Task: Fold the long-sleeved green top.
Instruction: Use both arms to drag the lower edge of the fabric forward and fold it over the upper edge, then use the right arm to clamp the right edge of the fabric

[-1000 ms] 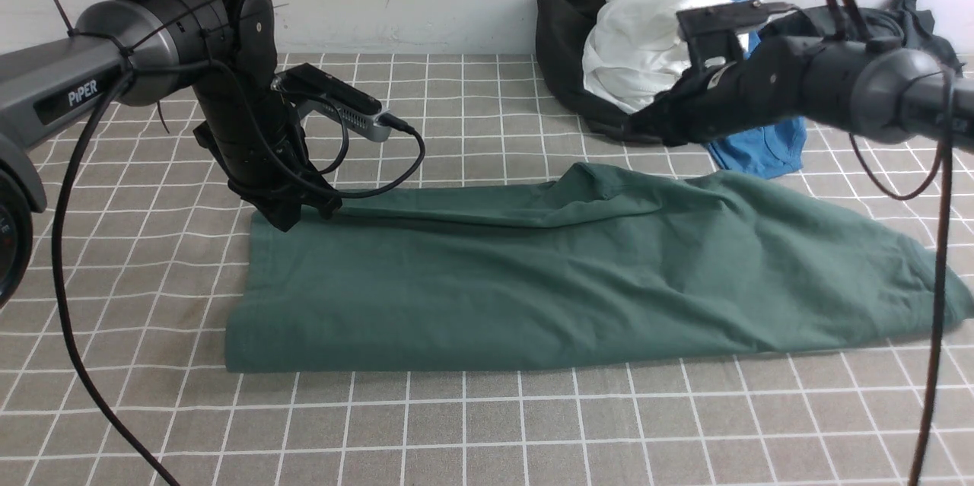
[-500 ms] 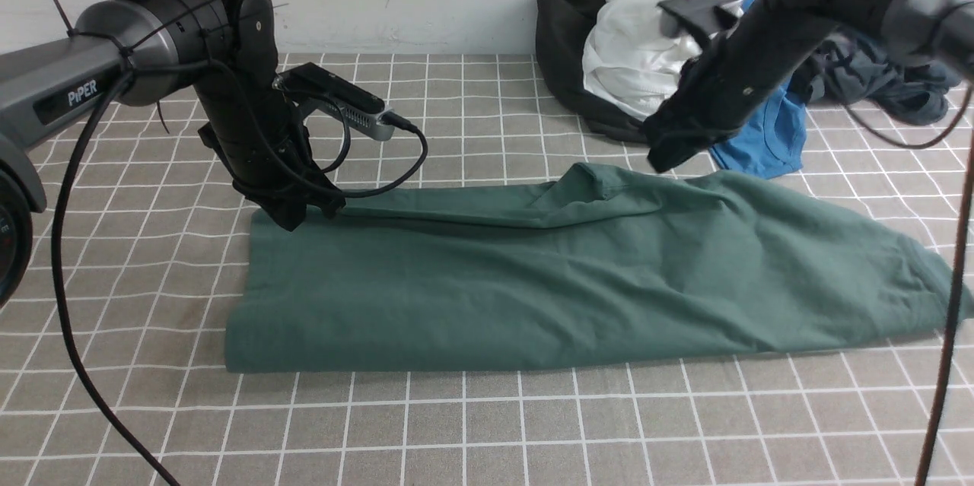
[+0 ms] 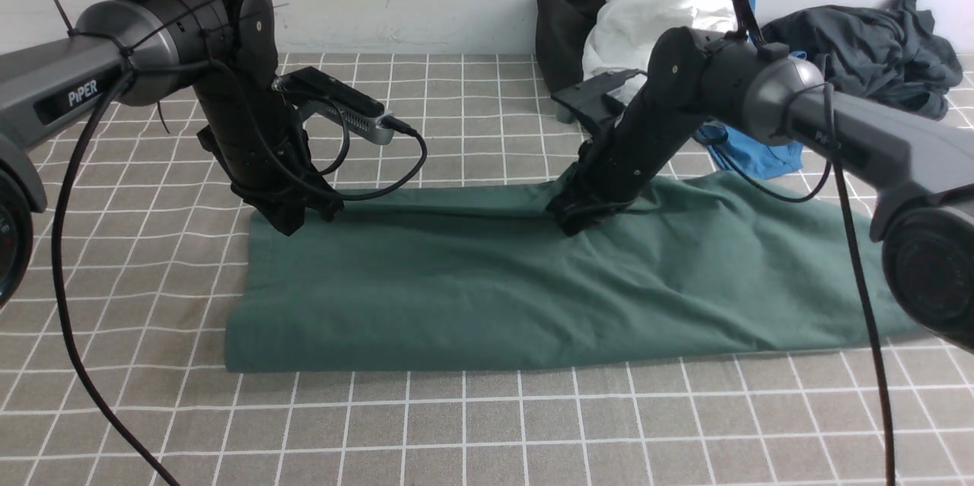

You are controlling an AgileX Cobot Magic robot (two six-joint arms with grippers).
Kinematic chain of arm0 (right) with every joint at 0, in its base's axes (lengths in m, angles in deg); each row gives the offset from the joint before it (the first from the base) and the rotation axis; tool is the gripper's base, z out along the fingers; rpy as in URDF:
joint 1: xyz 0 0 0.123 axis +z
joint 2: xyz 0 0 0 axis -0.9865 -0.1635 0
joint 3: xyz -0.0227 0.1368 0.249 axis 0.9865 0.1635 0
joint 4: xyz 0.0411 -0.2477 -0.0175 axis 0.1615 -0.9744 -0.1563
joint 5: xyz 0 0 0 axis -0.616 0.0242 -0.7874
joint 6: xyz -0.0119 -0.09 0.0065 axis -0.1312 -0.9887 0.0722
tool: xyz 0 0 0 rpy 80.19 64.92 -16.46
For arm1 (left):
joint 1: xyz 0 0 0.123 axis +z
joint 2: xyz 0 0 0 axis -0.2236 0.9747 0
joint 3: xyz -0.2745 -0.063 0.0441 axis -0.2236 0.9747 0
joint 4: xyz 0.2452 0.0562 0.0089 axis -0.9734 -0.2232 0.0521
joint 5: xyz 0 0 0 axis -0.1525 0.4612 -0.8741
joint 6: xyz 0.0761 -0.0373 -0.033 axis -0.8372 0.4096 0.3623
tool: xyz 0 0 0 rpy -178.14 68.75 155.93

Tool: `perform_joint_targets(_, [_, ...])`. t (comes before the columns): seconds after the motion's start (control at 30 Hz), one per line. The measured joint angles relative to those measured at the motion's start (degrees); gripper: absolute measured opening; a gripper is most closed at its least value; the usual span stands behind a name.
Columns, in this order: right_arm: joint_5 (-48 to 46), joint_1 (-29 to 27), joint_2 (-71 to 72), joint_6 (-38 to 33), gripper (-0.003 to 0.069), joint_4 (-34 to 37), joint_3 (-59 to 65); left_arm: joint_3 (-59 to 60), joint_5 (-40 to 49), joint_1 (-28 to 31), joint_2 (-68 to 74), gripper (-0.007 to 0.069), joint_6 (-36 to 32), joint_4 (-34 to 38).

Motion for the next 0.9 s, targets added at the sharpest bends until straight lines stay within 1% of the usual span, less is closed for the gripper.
perform_joint_targets(0.2, [13.0,-1.8,-1.2,8.8,0.0108,-1.1,0.0,0.0,-0.4,0.0,0.0,-0.0008,0.0,-0.3])
perform_joint_targets(0.27, [14.7,-2.5,-1.6,11.0,0.0108,-2.1,0.0,0.0,-0.8,0.0,0.2,-0.0008,0.0,-0.5])
perform_joint_targets(0.37, [14.1,-3.6,-1.8,12.6,0.0108,-2.9,-0.2,0.0,-1.3,0.0,0.4,-0.0008,0.0,-0.7])
perform_joint_targets(0.5, [3.5,-6.5,0.2,12.6,0.0108,-4.3,-4.4,0.0,-1.3,0.0,0.7,-0.0008,0.0,-0.7])
perform_joint_targets(0.6, [-5.2,-8.7,3.3,11.0,0.0108,-5.4,-8.9,0.0,-0.4,0.0,0.7,-0.0008,0.0,-0.6])
perform_joint_targets(0.63, [-5.7,-9.1,3.8,10.8,0.0108,-5.4,-9.2,0.0,-0.3,0.0,0.7,-0.0008,0.0,-0.4])
perform_joint_targets(0.67, [-8.6,-9.8,4.9,10.1,0.0108,-5.5,-10.2,0.0,0.2,0.0,0.7,-0.0008,0.0,-0.1])
perform_joint_targets(0.7, [-11.8,-11.4,6.9,8.6,0.0108,-5.6,-11.7,0.0,1.2,0.0,0.7,-0.0008,0.0,0.7])
perform_joint_targets(0.83, [-13.7,-15.0,11.3,7.6,0.0108,-5.6,-11.3,0.1,2.9,-0.2,0.7,-0.0008,0.0,3.0])
perform_joint_targets(0.9, [-14.0,-17.9,15.6,7.7,0.0108,-5.8,-6.8,1.7,3.0,-0.7,0.1,-0.0008,0.0,3.3])
